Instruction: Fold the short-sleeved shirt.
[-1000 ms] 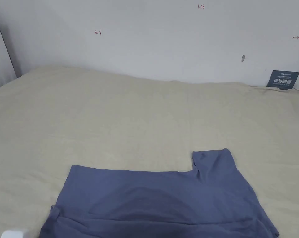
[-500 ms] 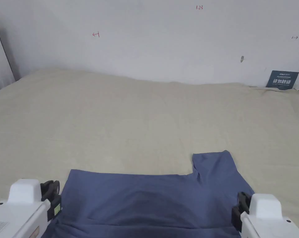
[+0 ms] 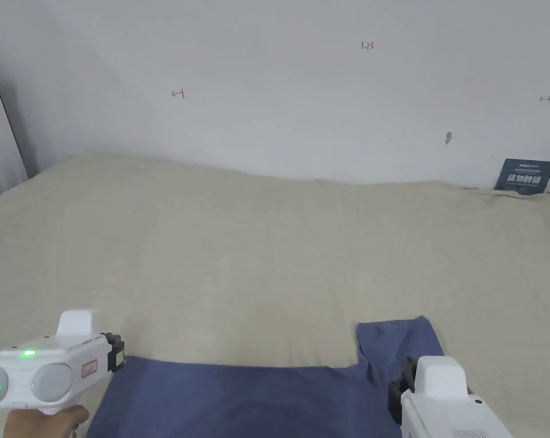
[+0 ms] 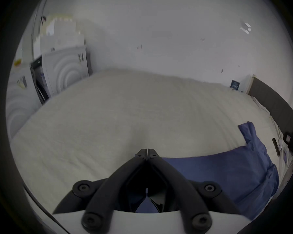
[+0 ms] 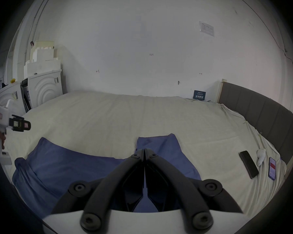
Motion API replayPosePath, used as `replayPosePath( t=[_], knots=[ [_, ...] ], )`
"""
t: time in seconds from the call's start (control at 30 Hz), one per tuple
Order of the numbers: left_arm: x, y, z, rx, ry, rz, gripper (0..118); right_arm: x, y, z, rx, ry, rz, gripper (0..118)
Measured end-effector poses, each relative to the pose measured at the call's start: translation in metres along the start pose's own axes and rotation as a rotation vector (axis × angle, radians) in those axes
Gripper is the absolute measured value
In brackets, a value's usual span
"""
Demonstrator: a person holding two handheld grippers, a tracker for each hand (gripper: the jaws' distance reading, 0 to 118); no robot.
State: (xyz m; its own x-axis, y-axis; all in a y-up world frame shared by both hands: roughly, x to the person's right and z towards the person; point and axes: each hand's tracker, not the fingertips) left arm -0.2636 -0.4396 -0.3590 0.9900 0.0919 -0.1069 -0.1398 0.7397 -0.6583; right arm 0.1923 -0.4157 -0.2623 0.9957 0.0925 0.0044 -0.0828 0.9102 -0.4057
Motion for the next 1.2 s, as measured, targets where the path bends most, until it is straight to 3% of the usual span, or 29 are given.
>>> replayPosePath(
  t=[0.3,0.37,0.4,0.43,0.47,0.5,0.7,0.83,0.97,1.1,1.2],
  knots=[
    [-0.006,0.026,-0.065,-0.248,-0.047,-0.018,0,0.007,-0.012,-0.028,-0.063,0.010,0.030,0],
    [-0.001,0.028,-0.070,-0.273,-0.021,-0.024,12,0.009,-0.016,-0.028,-0.078,0.014,0.036,0],
    [-0.007,0.030,-0.081,-0.274,-0.015,-0.031,22,0.010,-0.018,-0.030,-0.086,0.011,0.042,0],
    [-0.006,0.031,-0.085,-0.277,-0.023,-0.035,43,0.011,-0.021,-0.030,-0.088,0.009,0.041,0],
    [-0.004,0.030,-0.088,-0.297,-0.029,-0.049,55,0.013,-0.024,-0.032,-0.091,0.009,0.038,0],
    [0.000,0.028,-0.093,-0.337,-0.013,-0.066,57,0.014,-0.027,-0.033,-0.102,0.007,0.032,0],
    [0.010,0.020,-0.104,-0.343,0.050,-0.113,47,0.020,-0.032,-0.032,-0.124,-0.002,0.022,0],
    [0.026,0.017,-0.104,-0.339,0.042,-0.200,1,0.028,-0.036,-0.033,-0.138,-0.013,0.003,0],
    [0.039,0.010,-0.108,-0.348,0.096,-0.313,0,0.043,-0.041,-0.032,-0.154,-0.041,-0.035,0],
    [0.030,0.015,-0.095,-0.297,0.077,-0.212,0,0.066,-0.041,-0.033,-0.171,-0.066,-0.083,0],
    [0.032,0.015,-0.069,-0.201,0.076,-0.253,0,0.089,-0.039,-0.042,-0.199,-0.085,-0.109,0]
  ],
)
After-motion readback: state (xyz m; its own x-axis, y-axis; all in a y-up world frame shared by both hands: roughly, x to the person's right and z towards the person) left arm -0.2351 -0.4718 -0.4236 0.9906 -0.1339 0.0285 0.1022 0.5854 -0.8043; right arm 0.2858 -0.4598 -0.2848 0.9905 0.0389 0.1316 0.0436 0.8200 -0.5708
